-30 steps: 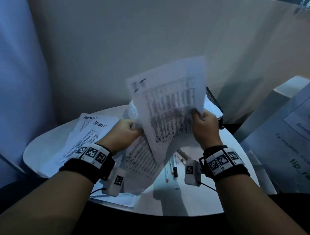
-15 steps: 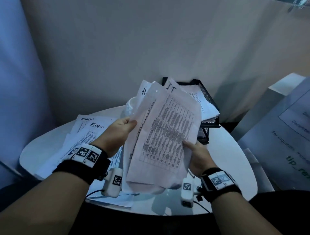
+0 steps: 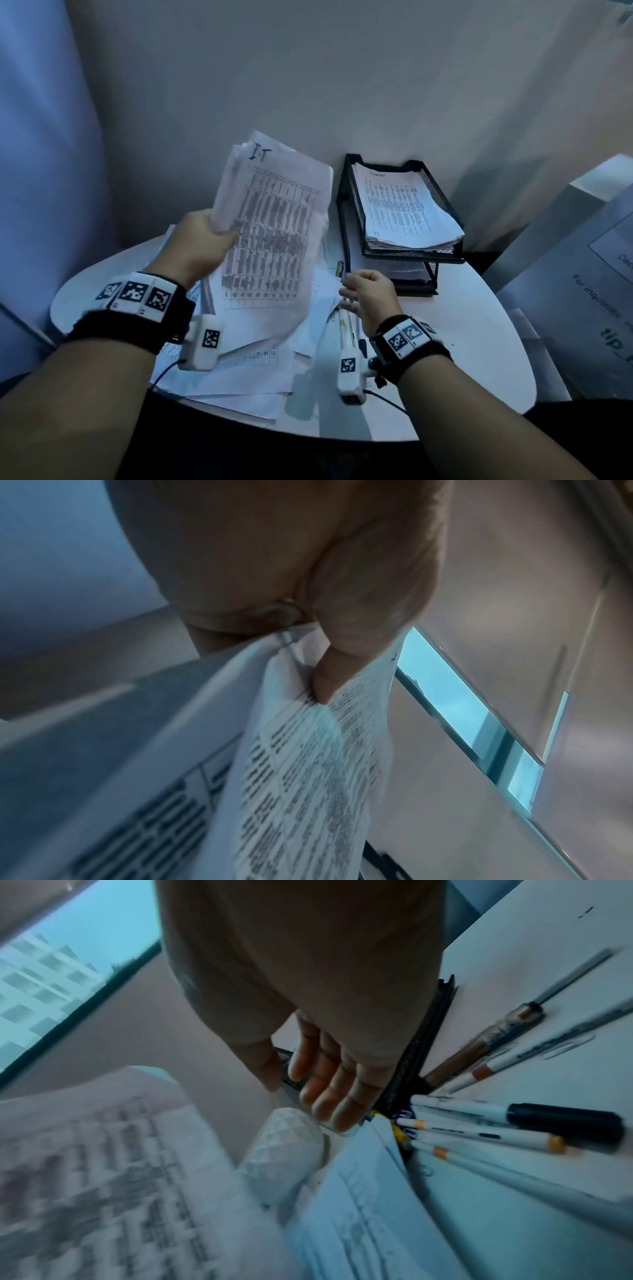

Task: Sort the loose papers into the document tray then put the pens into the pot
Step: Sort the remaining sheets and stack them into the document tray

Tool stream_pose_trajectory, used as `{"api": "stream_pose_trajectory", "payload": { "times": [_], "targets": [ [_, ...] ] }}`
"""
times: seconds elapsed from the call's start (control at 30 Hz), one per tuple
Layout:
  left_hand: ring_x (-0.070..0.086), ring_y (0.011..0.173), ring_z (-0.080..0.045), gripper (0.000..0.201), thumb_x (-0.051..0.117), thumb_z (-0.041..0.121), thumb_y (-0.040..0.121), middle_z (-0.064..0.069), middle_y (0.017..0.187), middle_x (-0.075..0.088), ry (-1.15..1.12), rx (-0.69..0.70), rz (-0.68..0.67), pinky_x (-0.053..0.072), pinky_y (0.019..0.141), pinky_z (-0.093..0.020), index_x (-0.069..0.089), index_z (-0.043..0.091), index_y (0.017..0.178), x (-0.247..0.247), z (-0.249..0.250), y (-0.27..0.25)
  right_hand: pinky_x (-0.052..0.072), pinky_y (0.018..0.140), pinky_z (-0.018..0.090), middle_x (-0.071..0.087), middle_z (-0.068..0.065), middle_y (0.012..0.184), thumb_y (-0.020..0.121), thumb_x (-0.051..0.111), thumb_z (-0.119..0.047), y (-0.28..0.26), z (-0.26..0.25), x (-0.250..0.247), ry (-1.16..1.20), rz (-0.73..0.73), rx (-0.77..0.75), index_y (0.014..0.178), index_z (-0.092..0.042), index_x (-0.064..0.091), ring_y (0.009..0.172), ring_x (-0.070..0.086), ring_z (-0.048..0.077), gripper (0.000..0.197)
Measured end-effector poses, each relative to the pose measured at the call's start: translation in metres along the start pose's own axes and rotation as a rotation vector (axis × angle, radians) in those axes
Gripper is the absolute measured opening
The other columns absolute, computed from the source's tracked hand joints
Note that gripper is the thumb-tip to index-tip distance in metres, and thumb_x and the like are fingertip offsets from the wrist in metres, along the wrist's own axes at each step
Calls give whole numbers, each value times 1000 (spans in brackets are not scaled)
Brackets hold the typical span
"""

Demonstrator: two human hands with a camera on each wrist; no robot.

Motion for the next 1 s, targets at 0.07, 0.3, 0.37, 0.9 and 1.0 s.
{"api": "stream_pose_trajectory", "payload": {
  "times": [0.07, 0.3, 0.37, 0.9, 1.0],
  "targets": [
    [72, 93, -40, 13, 72, 18, 94, -20, 97, 75, -12, -19, 39, 58, 83, -51, 74, 8, 102, -18, -10, 7, 54, 60, 32, 63, 15, 90, 90, 67, -6, 9, 21, -3, -108, 21, 69, 99, -8, 64, 72, 61, 24, 10],
    [73, 91, -41, 18, 72, 19, 87, -20, 95, 75, -51, -67, 120, 59, 84, -54, 72, 2, 96, -51, -32, 19, 60, 58, 35, 67, 13, 104, 84, 77, -15, 24, 79, 14, -519, 58, 197, 113, -11, 59, 88, 69, 32, 35],
    [73, 91, -40, 11, 72, 14, 90, -20, 96, 76, -69, -74, 114, 60, 85, -55, 73, 4, 96, -50, -34, 21, 51, 46, 25, 62, 8, 86, 83, 78, -14, 26, 83, 23, -605, 72, 165, 96, -12, 53, 71, 64, 24, 28],
    [71, 89, -40, 7, 65, 13, 94, -17, 91, 73, 8, -82, 29, 59, 82, -56, 72, 10, 97, -20, -28, 19, 56, 62, 36, 66, 6, 84, 98, 60, -10, -21, -37, -54, -625, 251, -324, 86, -12, 58, 74, 63, 22, 13],
    [69, 90, -39, 8, 62, 13, 97, -16, 91, 70, 61, -101, 23, 57, 80, -49, 68, 8, 99, -7, -27, 10, 45, 63, 29, 65, 5, 83, 98, 60, -6, -38, -70, -98, -513, 278, -433, 85, -15, 58, 74, 58, 19, 16]
  ]
}}
Point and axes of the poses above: each hand's wrist, its own y-axis towards the middle knuckle, its own x-axis out of the palm, z = x × y, the point moved 9 cm from there along y, towards the middle knuckle
